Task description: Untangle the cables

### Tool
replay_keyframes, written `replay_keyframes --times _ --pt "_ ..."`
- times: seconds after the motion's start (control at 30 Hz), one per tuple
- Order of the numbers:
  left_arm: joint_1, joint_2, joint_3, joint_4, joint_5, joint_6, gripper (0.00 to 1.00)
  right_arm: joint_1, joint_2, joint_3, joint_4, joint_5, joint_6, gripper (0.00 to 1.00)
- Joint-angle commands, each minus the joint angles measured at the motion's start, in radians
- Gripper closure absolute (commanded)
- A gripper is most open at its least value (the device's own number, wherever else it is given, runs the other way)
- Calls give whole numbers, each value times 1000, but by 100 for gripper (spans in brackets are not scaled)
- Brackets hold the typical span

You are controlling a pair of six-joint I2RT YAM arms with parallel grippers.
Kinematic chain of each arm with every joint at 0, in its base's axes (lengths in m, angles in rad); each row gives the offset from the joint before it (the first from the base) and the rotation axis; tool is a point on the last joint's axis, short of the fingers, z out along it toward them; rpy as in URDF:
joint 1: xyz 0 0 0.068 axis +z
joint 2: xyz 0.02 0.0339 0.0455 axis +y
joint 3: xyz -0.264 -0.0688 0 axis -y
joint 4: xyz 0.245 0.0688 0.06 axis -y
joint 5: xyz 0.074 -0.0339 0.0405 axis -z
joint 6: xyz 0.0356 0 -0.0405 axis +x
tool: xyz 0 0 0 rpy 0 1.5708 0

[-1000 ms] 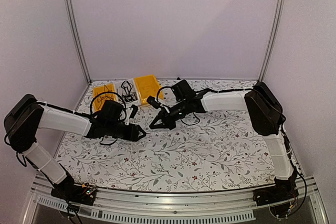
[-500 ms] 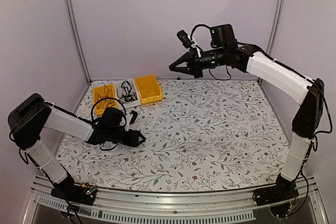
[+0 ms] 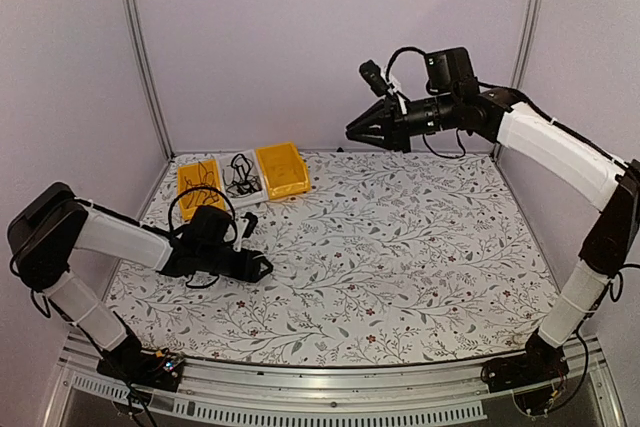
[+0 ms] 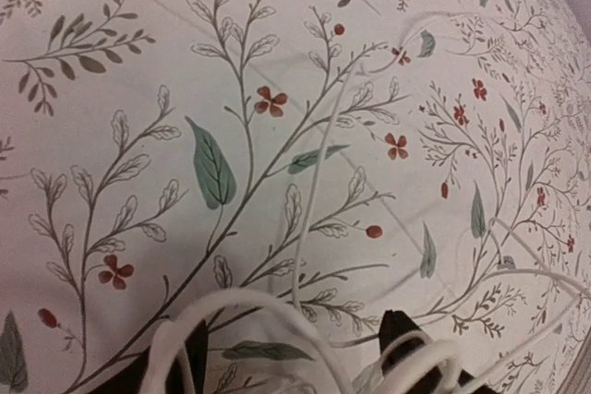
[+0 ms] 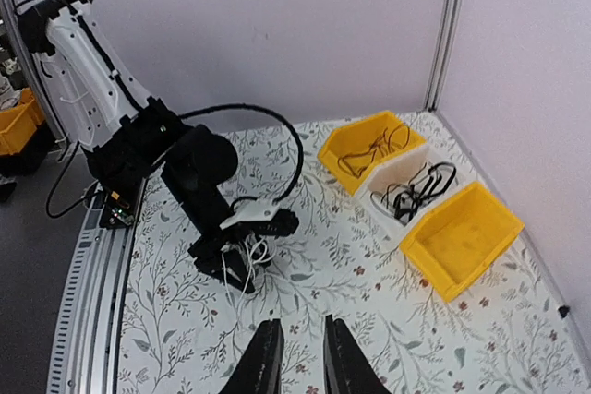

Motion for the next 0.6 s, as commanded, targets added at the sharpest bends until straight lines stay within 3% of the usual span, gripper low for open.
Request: replay_keyframes --times 0.0,0.07,0.1,0.13,0.3,0.57 --pt "-15 -105 12 -137 -99 -26 31 1 23 -150 38 84 -82 70" --pt "-29 -172 14 -173 -127 -15 26 0 80 -144 41 140 -85 67" --pt "-39 -206 20 -190 -143 -6 6 1 107 -138 36 175 -88 65" --pt "-46 -236 28 -228 -158 1 1 1 143 -130 33 204 -100 64" --pt "-54 -323 77 -352 -201 22 0 1 323 -59 -49 248 -187 48" --pt "-56 -322 110 -462 -226 -21 0 18 549 75 -221 270 -316 42"
